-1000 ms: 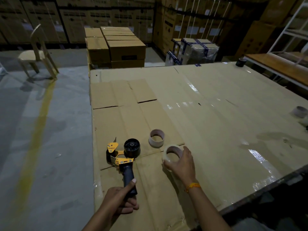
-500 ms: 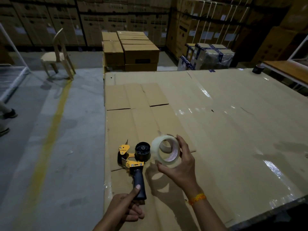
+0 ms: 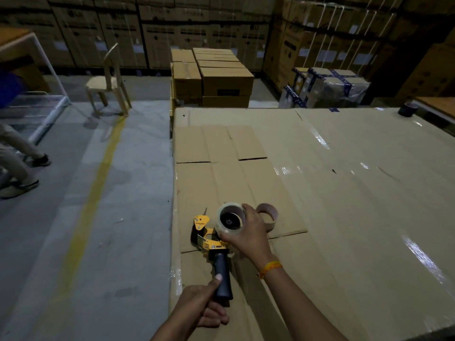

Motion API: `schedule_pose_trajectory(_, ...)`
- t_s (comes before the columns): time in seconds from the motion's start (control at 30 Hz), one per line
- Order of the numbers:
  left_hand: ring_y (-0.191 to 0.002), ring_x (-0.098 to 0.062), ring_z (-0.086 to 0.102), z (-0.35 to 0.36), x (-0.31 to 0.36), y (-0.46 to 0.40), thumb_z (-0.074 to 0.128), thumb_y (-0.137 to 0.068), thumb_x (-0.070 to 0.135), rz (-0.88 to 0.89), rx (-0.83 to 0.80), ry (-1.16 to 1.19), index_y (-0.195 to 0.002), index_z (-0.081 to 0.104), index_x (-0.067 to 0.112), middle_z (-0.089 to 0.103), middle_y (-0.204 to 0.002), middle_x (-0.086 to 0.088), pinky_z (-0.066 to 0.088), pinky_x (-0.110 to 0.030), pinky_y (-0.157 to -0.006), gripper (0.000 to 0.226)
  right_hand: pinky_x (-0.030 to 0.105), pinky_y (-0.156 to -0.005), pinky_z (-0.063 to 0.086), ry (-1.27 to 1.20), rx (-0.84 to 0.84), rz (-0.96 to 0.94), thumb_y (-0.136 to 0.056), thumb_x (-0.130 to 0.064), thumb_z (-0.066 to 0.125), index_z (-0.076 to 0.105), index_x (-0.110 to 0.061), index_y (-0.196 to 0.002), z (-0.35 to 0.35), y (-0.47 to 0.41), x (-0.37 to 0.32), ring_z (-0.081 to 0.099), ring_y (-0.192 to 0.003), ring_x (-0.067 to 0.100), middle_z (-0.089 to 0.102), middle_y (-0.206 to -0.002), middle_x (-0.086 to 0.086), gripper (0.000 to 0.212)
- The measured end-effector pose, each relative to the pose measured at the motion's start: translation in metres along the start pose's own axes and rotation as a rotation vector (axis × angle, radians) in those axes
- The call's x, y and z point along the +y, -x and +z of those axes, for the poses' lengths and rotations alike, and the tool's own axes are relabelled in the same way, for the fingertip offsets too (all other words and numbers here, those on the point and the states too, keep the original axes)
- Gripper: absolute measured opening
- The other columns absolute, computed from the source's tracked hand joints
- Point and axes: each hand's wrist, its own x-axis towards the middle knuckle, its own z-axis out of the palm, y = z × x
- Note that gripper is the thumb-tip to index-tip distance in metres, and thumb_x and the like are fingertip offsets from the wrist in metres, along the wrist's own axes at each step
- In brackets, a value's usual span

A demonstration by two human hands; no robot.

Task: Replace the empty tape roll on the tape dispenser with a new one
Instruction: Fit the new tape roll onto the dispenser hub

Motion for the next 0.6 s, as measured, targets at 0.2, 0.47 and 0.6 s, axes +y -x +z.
schedule_pose_trajectory(0.2,-0.088,-0.051,0.081,0.0,-0.001,-0.001,0.08,-0.089,0.054,0.028,-0.006,-0.027,-0.109,0.071,-0.013,0.08,-0.089,-0.037,0.066,-0.039,-0.065,0.07,0.028,-0.092,0.052,0.114,-0.069,-0.015,-0.058,-0.07,0.085,0.062,-0.018,-0.132,0.003,-0.013,-0.002,0.059,-0.117,0.018,0.065,-0.124,0.0,0.094)
schedule_pose_trajectory(0.47,-0.074,-0.04,0.083,0.0,-0.002,0.0,0.082,-0.09,0.048,0.049,-0.013,-0.036,-0.12,0.063,-0.019,0.079,-0.09,-0.038,0.064,-0.035,-0.062,0.076,0.03,-0.073,0.049,0.307,-0.117,-0.003,-0.052,-0.072,0.089,0.074,-0.018,-0.113,0.002,-0.031,-0.006,0.066,-0.1,0.023,0.069,-0.109,0.005,0.083)
schedule_pose_trajectory(0.6,-0.084,-0.05,0.082,0.001,-0.005,-0.002,0.084,-0.087,0.05,0.068,-0.01,-0.02,-0.105,0.065,-0.012,0.079,-0.085,-0.037,0.064,-0.035,-0.062,0.067,0.031,-0.073,0.056,0.352,-0.148,0.082,-0.048,-0.074,0.09,0.077,-0.015,-0.109,0.008,-0.039,-0.012,0.071,-0.098,0.024,0.073,-0.105,0.007,0.086)
